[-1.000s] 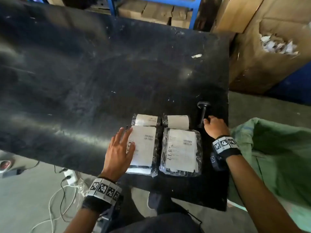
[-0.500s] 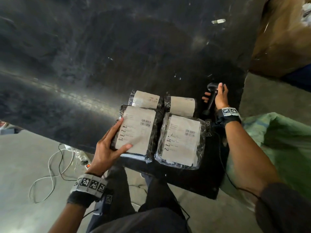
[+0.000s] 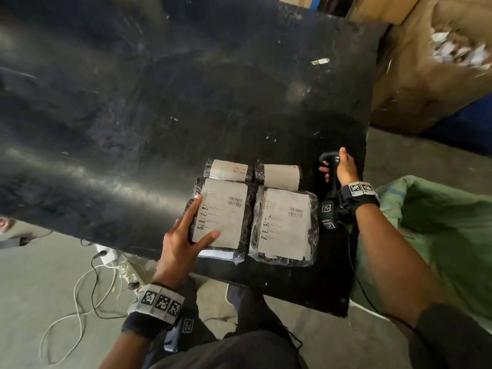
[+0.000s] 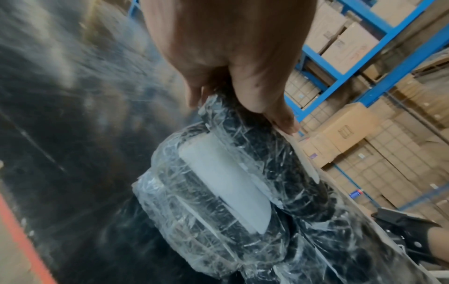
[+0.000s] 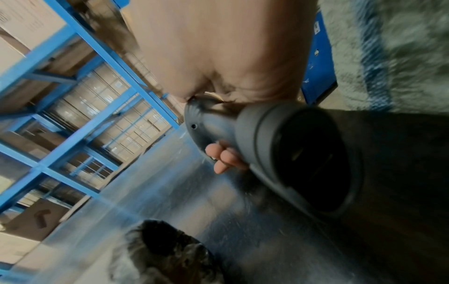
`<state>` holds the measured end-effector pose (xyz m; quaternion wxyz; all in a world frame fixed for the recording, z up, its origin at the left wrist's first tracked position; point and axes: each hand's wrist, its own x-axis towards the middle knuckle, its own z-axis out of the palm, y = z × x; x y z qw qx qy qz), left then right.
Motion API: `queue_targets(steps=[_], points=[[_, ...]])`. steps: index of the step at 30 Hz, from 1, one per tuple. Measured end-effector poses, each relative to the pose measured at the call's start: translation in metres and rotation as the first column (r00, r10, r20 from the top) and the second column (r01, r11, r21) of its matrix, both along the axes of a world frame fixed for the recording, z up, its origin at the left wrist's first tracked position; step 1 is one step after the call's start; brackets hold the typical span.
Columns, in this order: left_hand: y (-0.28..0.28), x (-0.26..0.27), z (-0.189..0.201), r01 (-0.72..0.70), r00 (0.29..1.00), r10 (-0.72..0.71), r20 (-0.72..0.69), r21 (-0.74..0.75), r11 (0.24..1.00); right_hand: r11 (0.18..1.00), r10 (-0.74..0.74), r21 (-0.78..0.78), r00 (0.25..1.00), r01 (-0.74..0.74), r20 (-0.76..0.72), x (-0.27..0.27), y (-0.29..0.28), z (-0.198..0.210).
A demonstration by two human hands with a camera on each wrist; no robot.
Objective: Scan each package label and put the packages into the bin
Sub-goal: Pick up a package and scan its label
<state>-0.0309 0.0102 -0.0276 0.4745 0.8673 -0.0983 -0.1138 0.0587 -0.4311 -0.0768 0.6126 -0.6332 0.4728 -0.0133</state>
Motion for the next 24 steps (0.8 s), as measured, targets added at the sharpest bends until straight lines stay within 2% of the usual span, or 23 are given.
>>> queue_targets(steps=[5,9,13,18,24], points=[[-0.008,0.006,0.026,-0.075,0.984,0.052,0.168,0.132,0.988,1.0,-0.009,-0.001,0.997,0.009,0.076,-0.018,0.009,0.032],[-0.015,0.022,0.044,-0.069,0.989,0.051,0.14,0.132,0.989,0.999,0.026,-0.023,0.995,-0.024,0.101,-0.03,0.022,0.06],[-0.022,0.042,0.064,-0.098,0.978,0.077,0.197,0.101,0.99,1.0,-0.007,-0.015,0.988,0.009,0.155,-0.044,0.037,0.1],[-0.048,0.071,0.097,-0.137,0.933,0.147,0.329,-0.053,0.989,0.999,0.007,0.03,0.964,-0.015,0.264,-0.059,0.065,0.154],[-0.104,0.11,0.121,-0.116,0.89,0.223,0.397,-0.278,0.954,0.988,0.031,0.118,0.867,-0.103,0.498,-0.065,0.093,0.231]])
